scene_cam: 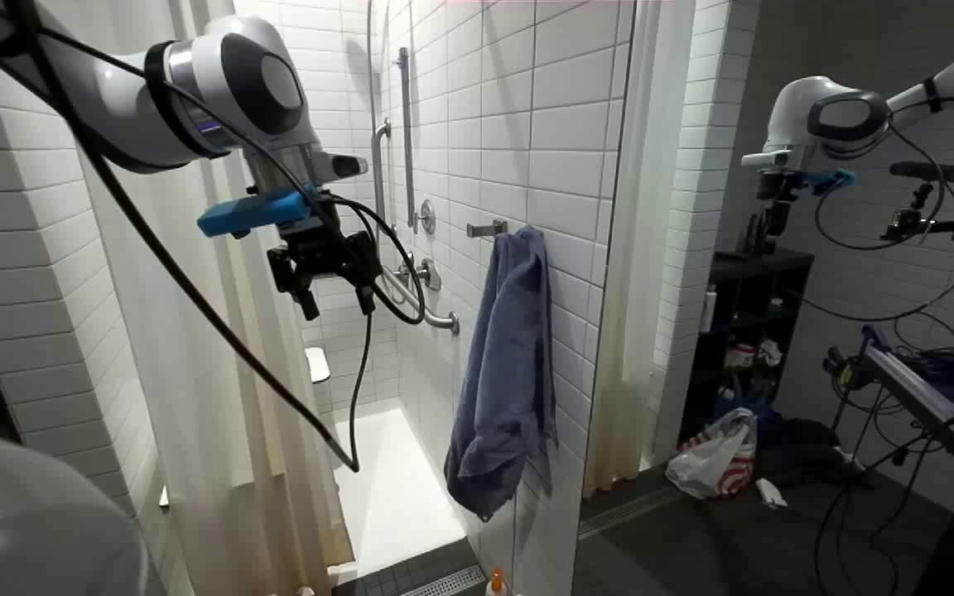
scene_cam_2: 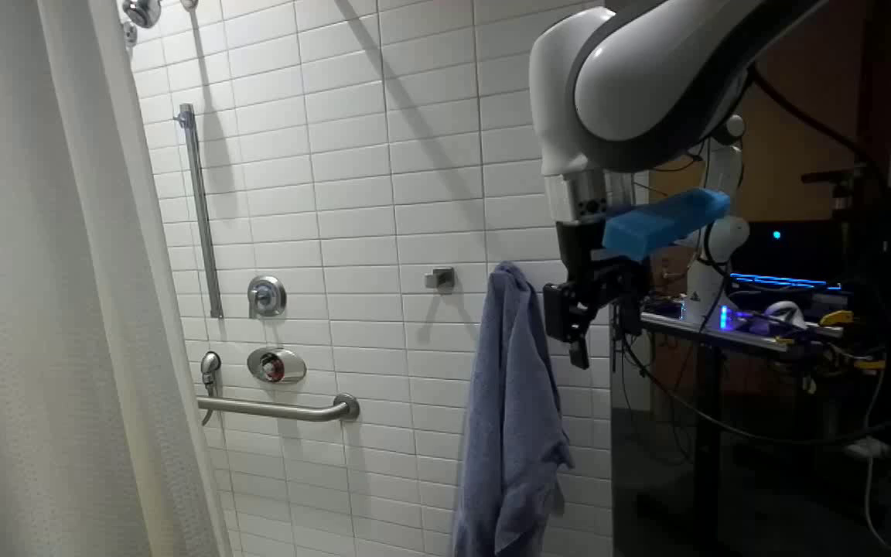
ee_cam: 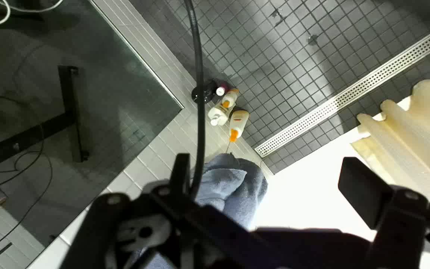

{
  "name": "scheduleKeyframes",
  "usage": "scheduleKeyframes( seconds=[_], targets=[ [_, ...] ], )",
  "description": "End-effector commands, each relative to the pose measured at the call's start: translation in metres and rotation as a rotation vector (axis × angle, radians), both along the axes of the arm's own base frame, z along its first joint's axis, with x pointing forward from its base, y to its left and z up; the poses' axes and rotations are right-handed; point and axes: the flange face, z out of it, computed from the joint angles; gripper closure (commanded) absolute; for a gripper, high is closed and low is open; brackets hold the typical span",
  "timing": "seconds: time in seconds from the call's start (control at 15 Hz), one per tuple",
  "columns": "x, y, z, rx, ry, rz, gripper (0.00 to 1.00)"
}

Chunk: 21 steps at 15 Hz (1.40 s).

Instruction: Move the towel to the left.

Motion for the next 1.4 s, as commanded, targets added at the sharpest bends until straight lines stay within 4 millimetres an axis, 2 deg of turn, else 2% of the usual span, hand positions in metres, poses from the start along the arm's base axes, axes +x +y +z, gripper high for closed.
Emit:
scheduleKeyframes(
  seconds=[0.0, 0.6, 0.73, 1.33],
  targets=[
    [0.0, 0.0, 0.0, 0.0, 0.001, 0.0, 0.0],
    [0.0, 0.0, 0.0, 0.0, 0.001, 0.0, 0.0],
    [0.005, -0.001, 0.003, -0.003, -0.011, -0.008, 0.0],
    [0.077, -0.049, 0.045, 0.064, -0.066, -0.142, 0.0]
  ],
)
